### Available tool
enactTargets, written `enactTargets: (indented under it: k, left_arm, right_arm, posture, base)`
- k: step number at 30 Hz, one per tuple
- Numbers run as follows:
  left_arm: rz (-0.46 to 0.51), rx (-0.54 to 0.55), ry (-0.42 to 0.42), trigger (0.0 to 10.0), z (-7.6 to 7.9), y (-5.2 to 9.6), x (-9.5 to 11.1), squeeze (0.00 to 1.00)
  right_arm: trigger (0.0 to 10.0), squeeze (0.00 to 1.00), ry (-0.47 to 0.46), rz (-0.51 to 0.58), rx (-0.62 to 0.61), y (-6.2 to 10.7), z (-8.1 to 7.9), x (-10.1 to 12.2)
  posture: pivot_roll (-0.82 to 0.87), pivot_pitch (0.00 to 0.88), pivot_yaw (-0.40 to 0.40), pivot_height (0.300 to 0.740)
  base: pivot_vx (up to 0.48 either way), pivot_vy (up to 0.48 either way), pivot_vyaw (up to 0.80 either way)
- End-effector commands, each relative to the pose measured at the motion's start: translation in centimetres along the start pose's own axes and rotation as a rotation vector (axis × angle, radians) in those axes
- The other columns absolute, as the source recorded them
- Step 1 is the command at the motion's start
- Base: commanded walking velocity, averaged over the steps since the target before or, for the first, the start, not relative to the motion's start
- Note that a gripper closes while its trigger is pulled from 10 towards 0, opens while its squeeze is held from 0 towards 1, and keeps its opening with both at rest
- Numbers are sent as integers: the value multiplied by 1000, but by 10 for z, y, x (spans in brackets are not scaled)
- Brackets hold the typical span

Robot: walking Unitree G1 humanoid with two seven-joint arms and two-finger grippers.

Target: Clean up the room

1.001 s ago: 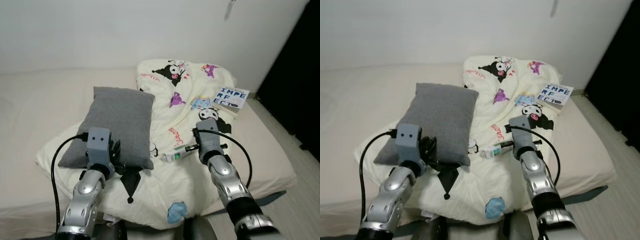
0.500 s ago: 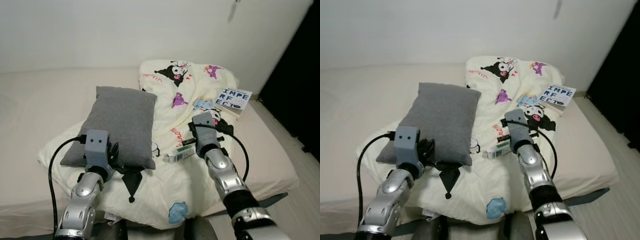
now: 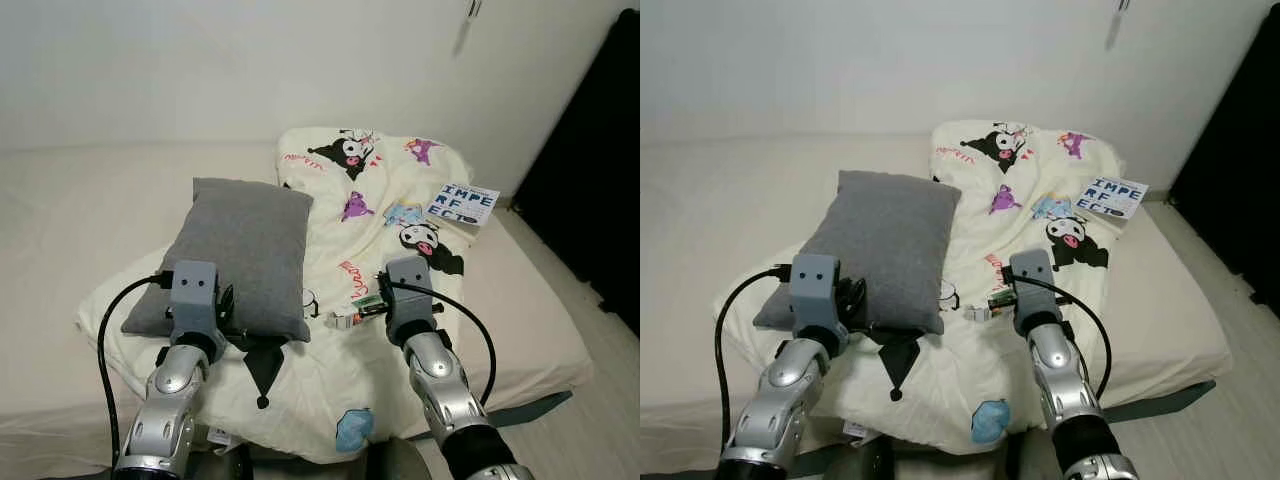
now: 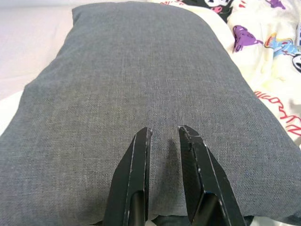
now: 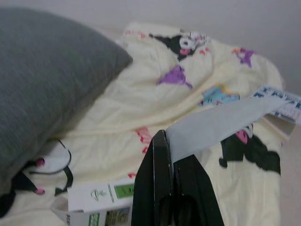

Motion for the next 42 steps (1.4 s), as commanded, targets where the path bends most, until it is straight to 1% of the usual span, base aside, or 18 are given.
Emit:
enactTargets:
  k: [1, 6, 7, 9, 17, 26, 37, 39, 41, 42]
  left_arm:
    - [-6, -11, -10, 10000, 4, 1, -3, 0]
    - [-4, -17, -17, 10000, 6, 1, -3, 0]
    - [-2, -17, -18, 10000, 7, 1, -3, 0]
    - [-1, -16, -19, 10000, 6, 1, -3, 0]
    - [-1, -10, -22, 10000, 4, 3, -5, 0]
    - [-2, -4, -17, 10000, 2, 2, -5, 0]
    - [-1, 2, 9, 10000, 1, 4, -6, 0]
    - [-1, -5, 33, 10000, 2, 6, -7, 0]
    - [2, -8, 34, 10000, 3, 6, -8, 0]
    - [-16, 4, 39, 10000, 1, 7, -13, 0]
  right_arm:
    - [10000, 0, -7, -10, 7, 2, -2, -2]
    - [10000, 0, -7, -14, 10, 3, -3, -2]
    - [10000, 0, -7, -14, 11, 4, -2, -3]
    - [10000, 0, -7, -14, 12, 4, -2, -3]
    - [10000, 0, -10, -17, 25, 5, -3, -2]
    - [10000, 0, -11, -24, 32, 5, -4, -2]
    - [10000, 0, -17, -26, 29, 5, -4, -2]
    - [10000, 0, -18, -27, 28, 6, -4, -2]
    - [10000, 0, -17, -28, 27, 6, -5, -2]
    - [10000, 0, -22, -55, 23, 6, -6, -7]
  posture:
    - [76, 86, -68, 629]
    - [74, 84, -70, 644]
    - [76, 85, -73, 654]
    - [76, 84, -74, 659]
    - [77, 89, -79, 704]
    - [77, 95, -80, 739]
    - [79, 94, -77, 740]
    - [80, 93, -75, 740]
    - [80, 93, -75, 740]
    - [79, 91, -73, 740]
  base:
    - [0, 0, 0]
    - [0, 0, 0]
    - [0, 0, 0]
    - [0, 0, 0]
    - [0, 0, 0]
    - [0, 0, 0]
    - [0, 0, 0]
    - [0, 0, 0]
    - [0, 0, 0]
    - [0, 0, 0]
Point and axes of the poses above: a point about 5 cm out from each wrist's last joint towards the gripper, its own y axis pointing back from the gripper into the wrist, its own x axis along the axis of the wrist's last joint, z = x × y, the point moved 2 cm from there along -y, pointing out of the wrist towards the gripper, and after that the axes turned 8 degrees about -y, right-handed, at the moved point
